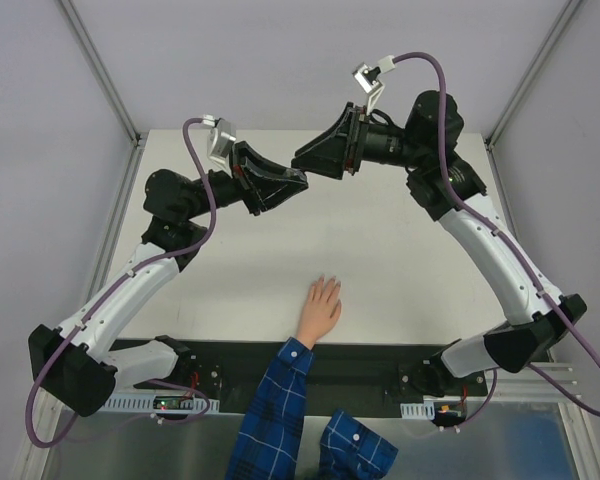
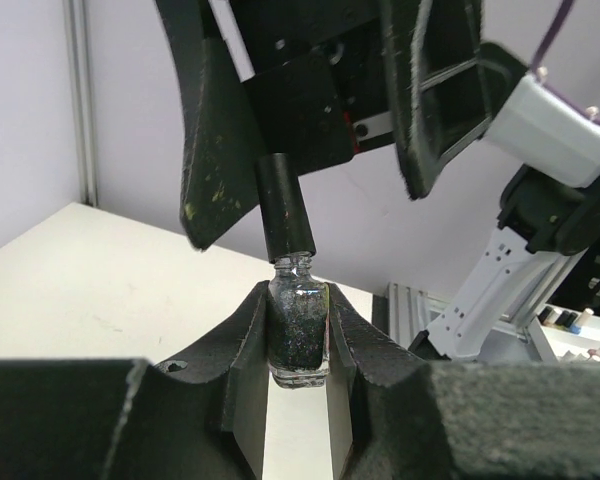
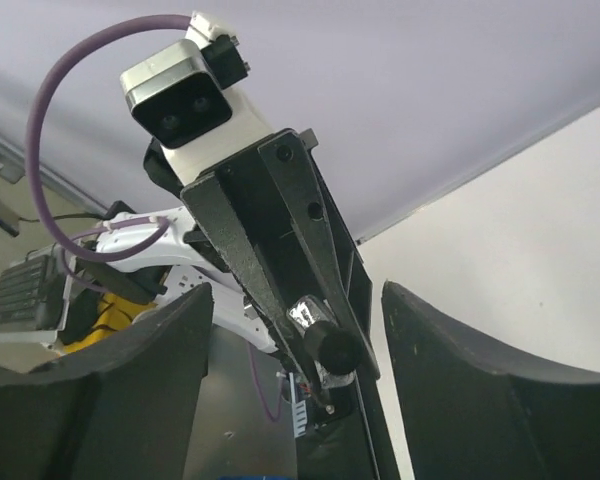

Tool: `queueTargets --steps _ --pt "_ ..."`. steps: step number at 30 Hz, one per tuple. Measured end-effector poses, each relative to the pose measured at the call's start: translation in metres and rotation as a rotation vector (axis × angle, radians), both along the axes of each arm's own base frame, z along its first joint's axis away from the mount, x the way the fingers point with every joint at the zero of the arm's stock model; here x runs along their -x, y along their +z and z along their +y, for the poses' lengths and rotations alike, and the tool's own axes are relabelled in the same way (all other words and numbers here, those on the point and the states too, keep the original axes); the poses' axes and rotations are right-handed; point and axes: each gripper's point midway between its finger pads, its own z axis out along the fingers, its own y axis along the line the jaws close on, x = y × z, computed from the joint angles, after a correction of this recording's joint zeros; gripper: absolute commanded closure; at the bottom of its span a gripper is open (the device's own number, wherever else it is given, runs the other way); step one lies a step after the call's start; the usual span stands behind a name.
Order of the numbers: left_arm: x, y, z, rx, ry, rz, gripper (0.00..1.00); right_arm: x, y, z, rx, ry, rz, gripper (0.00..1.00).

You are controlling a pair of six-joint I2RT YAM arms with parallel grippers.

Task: Paint the nails

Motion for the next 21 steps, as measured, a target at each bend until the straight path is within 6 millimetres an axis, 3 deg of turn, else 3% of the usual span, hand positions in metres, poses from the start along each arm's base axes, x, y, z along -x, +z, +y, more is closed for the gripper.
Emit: queueTargets --steps 3,9,20,21 --pt "-0.005 -0.005 0.0 -0.021 0.023 0.005 1.0 -0.004 0.0 -0.006 0.032 -0.057 0.004 0.23" --pt "-0.007 -0.005 0.0 -0.041 0.034 -0.005 1.0 -0.007 -0.005 -0.021 0.087 -0.108 0.027 0.26" --pt "-0.008 0.001 0.0 -0.038 0.035 -0.016 1.0 -0.012 -0.013 -0.029 0.118 -0.124 0.061 0.46" --pt "-0.008 0.001 -0.001 -0.039 0.035 -0.015 1.0 -0.012 -0.013 -0.029 0.116 -0.124 0.061 0.52"
